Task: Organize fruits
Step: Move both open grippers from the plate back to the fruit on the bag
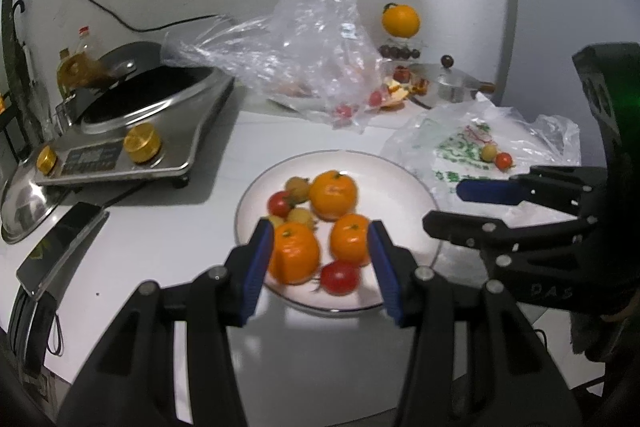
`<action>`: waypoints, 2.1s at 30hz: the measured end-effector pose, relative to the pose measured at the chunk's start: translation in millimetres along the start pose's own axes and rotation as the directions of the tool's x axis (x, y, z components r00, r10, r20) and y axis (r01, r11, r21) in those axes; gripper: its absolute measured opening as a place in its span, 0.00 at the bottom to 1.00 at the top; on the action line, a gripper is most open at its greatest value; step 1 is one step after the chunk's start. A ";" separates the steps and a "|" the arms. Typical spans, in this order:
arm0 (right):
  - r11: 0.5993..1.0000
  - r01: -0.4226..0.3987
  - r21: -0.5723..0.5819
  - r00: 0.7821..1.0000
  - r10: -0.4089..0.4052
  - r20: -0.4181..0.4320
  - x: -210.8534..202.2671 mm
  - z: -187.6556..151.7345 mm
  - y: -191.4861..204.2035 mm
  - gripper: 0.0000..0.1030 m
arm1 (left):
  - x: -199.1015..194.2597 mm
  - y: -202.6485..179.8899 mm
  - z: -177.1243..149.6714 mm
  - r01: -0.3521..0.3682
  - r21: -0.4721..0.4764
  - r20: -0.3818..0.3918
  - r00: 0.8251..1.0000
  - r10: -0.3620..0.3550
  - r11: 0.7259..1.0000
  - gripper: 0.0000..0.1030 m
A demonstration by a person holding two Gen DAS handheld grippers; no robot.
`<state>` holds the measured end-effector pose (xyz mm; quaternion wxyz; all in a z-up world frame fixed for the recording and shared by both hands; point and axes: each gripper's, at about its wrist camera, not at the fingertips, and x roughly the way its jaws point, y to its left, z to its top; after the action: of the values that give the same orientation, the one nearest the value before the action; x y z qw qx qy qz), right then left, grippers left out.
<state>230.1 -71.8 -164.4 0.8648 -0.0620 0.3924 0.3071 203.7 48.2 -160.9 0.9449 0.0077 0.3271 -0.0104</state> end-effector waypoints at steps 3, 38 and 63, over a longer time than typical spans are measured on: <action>1.000 0.011 0.009 1.000 -0.011 0.012 -10.5 -4.7 -8.7 0.48 | -0.7 -12.6 1.8 0.010 0.012 0.001 1.000 -0.010 1.000 0.48; 0.986 0.097 0.139 0.992 -0.107 0.072 -77.0 -51.8 -114.2 0.48 | 16.3 -124.5 26.2 0.084 0.098 -0.032 0.996 -0.081 0.992 0.54; 0.977 0.103 0.185 0.994 -0.109 0.024 -48.7 -49.1 -177.7 0.48 | 70.4 -154.7 47.9 0.099 0.116 -0.085 0.992 -0.089 0.988 0.56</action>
<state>277.1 -255.2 -186.8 0.8885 0.0023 0.4003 0.2242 284.8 -108.5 -168.1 0.9273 0.0496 0.3635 -0.0743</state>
